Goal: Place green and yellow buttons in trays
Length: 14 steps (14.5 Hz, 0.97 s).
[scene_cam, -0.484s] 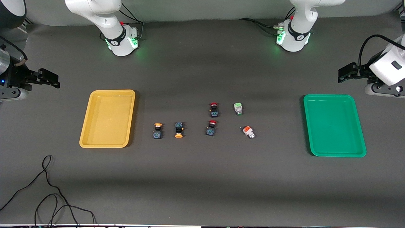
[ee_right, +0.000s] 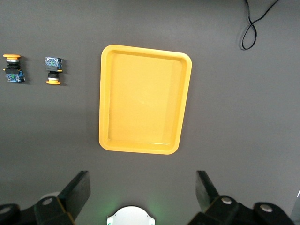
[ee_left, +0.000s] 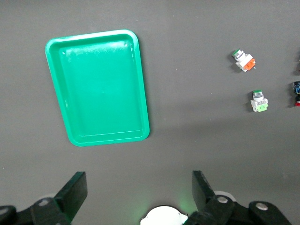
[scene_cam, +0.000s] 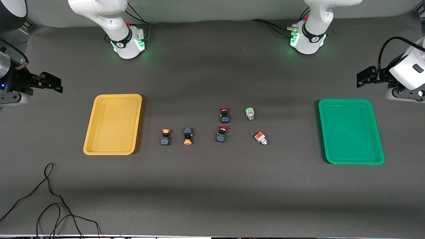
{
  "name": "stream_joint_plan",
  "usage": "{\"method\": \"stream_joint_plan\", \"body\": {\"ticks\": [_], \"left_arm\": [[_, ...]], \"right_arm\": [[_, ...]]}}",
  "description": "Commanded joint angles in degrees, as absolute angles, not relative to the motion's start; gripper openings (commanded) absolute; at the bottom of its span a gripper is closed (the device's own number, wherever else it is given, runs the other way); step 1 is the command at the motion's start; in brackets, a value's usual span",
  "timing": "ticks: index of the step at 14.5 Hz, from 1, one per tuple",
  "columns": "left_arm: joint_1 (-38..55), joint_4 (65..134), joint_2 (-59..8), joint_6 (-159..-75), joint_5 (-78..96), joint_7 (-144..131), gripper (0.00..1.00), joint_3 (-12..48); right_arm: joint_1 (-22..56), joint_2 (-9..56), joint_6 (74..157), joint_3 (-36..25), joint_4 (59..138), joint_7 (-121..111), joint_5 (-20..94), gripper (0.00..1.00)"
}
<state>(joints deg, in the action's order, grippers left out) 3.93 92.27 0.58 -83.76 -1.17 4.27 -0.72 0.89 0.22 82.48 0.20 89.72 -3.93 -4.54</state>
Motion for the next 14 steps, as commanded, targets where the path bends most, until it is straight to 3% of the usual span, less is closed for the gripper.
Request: {"method": "stream_joint_plan", "body": {"ticks": [1, 6, 10, 14], "left_arm": [[4.75, 91.40, 0.26, -83.41, -1.41, 4.22, 1.00, -1.32], [4.75, 93.59, 0.44, -84.11, -0.88, 4.22, 1.00, -1.23], [5.62, 101.93, 3.77, -89.28, 2.98, 3.96, 1.00, -0.79], [10.62, 112.22, 7.56, -98.68, 4.39, -7.86, 1.00, 4.11]], "right_arm": [[1.05, 0.88, 82.53, 0.18, 88.59, -2.64, -4.75, 1.00], [0.71, 0.70, 82.27, 0.09, 88.42, -2.81, -4.75, 1.00], [0.44, 0.70, 82.26, -1.05, 87.80, -3.60, -4.66, 1.00], [0.87, 1.84, 82.44, -1.76, 87.37, -10.99, -3.87, 1.00]]}}
